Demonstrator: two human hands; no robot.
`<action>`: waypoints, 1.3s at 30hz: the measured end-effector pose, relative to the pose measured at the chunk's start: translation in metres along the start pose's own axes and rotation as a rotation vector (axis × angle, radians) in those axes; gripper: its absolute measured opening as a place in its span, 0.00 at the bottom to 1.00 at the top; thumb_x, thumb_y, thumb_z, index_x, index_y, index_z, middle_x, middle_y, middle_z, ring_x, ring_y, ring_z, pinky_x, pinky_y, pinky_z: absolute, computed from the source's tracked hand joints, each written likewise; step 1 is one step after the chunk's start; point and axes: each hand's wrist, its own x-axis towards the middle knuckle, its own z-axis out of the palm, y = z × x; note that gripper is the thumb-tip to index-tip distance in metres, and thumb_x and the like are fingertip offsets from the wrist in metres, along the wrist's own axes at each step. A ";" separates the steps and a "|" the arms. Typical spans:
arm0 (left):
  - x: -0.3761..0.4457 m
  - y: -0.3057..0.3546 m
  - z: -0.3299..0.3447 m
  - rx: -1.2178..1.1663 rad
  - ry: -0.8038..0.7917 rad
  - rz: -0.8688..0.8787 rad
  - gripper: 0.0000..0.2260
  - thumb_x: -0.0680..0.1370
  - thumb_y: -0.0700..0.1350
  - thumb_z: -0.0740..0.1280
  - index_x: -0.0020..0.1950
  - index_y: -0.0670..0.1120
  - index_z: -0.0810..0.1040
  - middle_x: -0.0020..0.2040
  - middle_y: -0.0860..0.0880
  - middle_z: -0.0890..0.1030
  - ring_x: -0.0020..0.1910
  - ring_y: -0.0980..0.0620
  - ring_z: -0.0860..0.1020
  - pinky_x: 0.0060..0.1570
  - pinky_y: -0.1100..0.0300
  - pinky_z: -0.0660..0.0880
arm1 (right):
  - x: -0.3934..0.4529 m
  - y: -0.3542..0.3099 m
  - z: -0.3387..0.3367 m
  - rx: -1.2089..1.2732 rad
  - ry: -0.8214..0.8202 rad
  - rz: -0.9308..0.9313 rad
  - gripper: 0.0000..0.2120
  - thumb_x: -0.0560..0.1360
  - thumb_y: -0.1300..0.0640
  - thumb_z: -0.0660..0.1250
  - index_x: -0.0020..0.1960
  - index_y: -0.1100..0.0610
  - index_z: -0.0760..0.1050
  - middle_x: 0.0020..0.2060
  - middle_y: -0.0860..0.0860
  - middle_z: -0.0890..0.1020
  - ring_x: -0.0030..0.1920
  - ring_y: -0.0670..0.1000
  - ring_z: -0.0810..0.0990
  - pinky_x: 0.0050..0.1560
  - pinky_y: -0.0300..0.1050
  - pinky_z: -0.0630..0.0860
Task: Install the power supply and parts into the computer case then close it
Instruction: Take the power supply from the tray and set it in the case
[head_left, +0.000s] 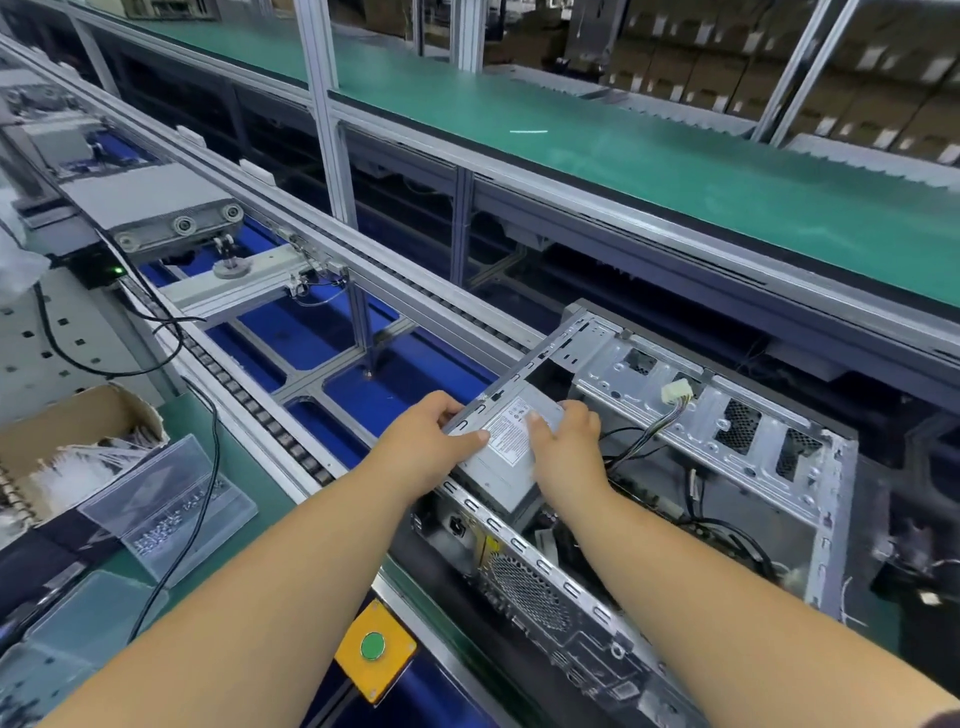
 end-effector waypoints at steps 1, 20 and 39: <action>0.001 0.001 0.001 0.028 0.010 0.006 0.11 0.71 0.60 0.71 0.49 0.59 0.74 0.44 0.57 0.80 0.41 0.54 0.80 0.41 0.54 0.78 | 0.003 0.000 -0.002 -0.003 -0.006 -0.008 0.25 0.82 0.46 0.60 0.71 0.60 0.61 0.67 0.55 0.63 0.54 0.54 0.72 0.51 0.48 0.72; 0.014 0.014 0.011 0.515 -0.055 0.045 0.39 0.69 0.74 0.61 0.72 0.52 0.63 0.65 0.51 0.75 0.58 0.47 0.76 0.45 0.55 0.71 | 0.009 -0.037 -0.053 0.305 0.205 -0.244 0.15 0.76 0.42 0.61 0.41 0.53 0.71 0.38 0.48 0.73 0.40 0.45 0.73 0.42 0.46 0.70; 0.014 0.015 0.010 0.552 -0.037 0.070 0.30 0.71 0.71 0.62 0.63 0.52 0.67 0.48 0.55 0.75 0.44 0.52 0.75 0.36 0.56 0.69 | 0.021 -0.068 -0.037 0.935 -0.066 -0.421 0.22 0.77 0.55 0.57 0.25 0.52 0.59 0.21 0.47 0.61 0.25 0.50 0.57 0.30 0.42 0.59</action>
